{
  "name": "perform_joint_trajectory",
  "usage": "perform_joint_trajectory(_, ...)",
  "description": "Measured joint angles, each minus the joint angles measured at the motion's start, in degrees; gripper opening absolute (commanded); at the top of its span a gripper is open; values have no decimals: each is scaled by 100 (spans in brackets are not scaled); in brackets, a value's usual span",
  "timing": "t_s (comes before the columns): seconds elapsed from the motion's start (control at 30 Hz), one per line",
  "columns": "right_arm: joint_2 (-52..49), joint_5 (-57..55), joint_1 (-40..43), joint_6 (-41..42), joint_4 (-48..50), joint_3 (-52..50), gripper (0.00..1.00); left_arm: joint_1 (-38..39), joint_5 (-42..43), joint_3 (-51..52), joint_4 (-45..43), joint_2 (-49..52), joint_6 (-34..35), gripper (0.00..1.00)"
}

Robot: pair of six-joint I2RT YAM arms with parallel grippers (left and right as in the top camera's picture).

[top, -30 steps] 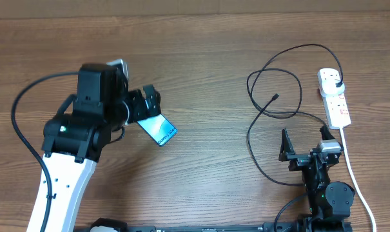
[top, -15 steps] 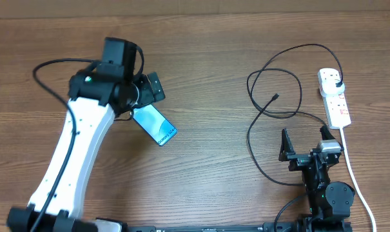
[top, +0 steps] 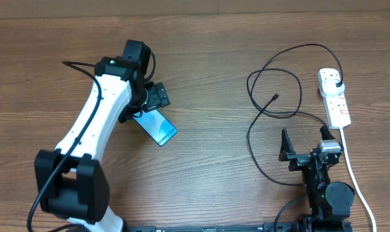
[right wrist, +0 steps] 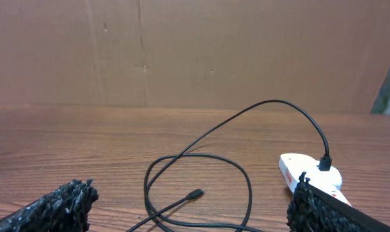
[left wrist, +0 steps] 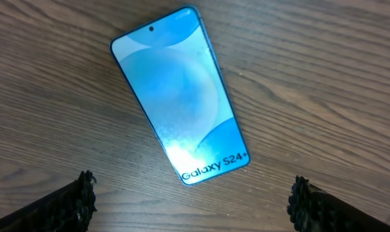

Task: Plug charger to phone and switch on socket
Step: 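Move the left gripper forward over the blue phone, then lower the left gripper onto the phone's top edge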

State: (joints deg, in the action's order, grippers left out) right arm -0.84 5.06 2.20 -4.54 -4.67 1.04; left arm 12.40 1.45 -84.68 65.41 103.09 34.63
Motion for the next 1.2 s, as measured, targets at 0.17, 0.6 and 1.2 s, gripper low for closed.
perform_joint_trajectory(0.17,0,2,0,0,-2,-2,100,0,0,0,20,345,337,100)
perform_joint_trajectory(0.6,0,2,0,0,-4,-2,100,0,2,0,35,863,1088,100)
perform_joint_trajectory(1.2,0,0,0,2,-2,-2,100,0,44,0,-238,892,1314,99)
